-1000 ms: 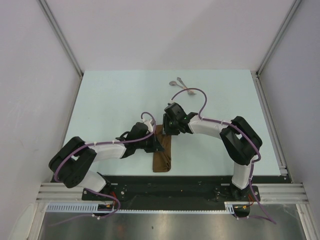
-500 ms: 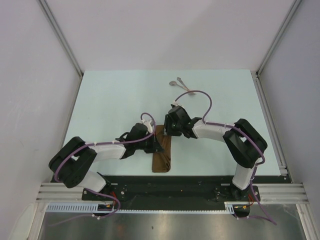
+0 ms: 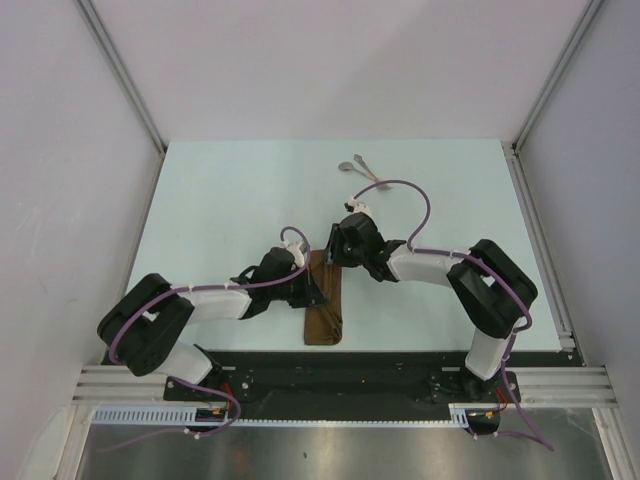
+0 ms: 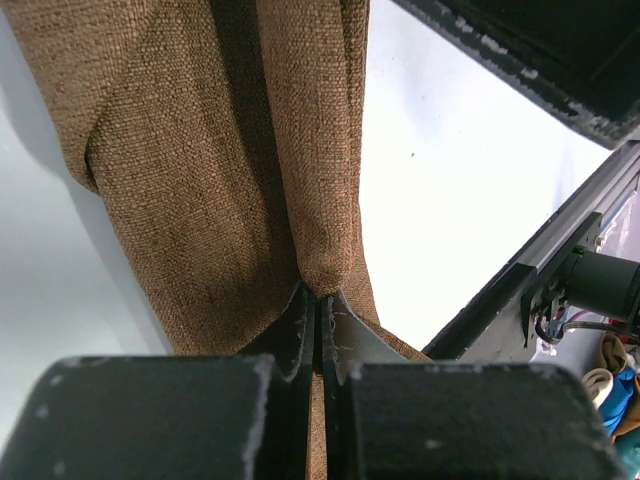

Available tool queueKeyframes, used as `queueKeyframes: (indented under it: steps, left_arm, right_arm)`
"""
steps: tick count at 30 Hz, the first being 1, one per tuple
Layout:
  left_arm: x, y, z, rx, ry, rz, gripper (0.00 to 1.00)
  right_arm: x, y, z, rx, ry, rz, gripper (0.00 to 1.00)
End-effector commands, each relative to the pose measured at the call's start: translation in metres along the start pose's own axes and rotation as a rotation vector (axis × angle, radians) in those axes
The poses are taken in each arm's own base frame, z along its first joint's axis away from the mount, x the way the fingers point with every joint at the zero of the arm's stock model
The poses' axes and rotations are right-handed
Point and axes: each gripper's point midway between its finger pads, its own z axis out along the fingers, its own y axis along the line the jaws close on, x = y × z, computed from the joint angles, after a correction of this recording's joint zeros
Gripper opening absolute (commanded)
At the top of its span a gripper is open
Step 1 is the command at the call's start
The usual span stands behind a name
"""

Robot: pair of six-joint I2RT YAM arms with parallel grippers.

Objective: Fold the napkin into a case and place the utensils inside
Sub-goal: Fold the 2/3-rectangle-folded napkin at the center of the board.

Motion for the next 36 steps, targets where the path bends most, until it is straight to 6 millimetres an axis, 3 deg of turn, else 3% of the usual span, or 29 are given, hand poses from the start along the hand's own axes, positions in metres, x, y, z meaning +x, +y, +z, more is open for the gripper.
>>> queueKeyframes:
  steps: [1,8,18,32,36]
  left_arm:
    - [0.006,-0.001,-0.005,0.007,0.022,-0.032,0.00]
    - [0.004,-0.003,-0.005,0.022,0.018,-0.058,0.00]
    - [0.004,-0.004,-0.006,0.038,0.020,-0.082,0.00]
    - [0.000,-0.013,-0.009,0.069,0.014,-0.100,0.00]
    - [-0.003,-0.016,-0.009,0.080,0.010,-0.110,0.00]
  right_arm:
    - [-0.019,0.019,-0.010,-0.034,-0.092,-0.027,0.45]
    - [-0.014,0.023,-0.022,-0.037,-0.105,-0.061,0.46]
    - [-0.002,0.018,-0.021,-0.026,-0.090,-0.088,0.48]
    - [0.012,0.020,-0.027,-0.010,-0.075,-0.136,0.44]
    - [0.019,0.020,-0.029,-0.010,-0.077,-0.139,0.39]
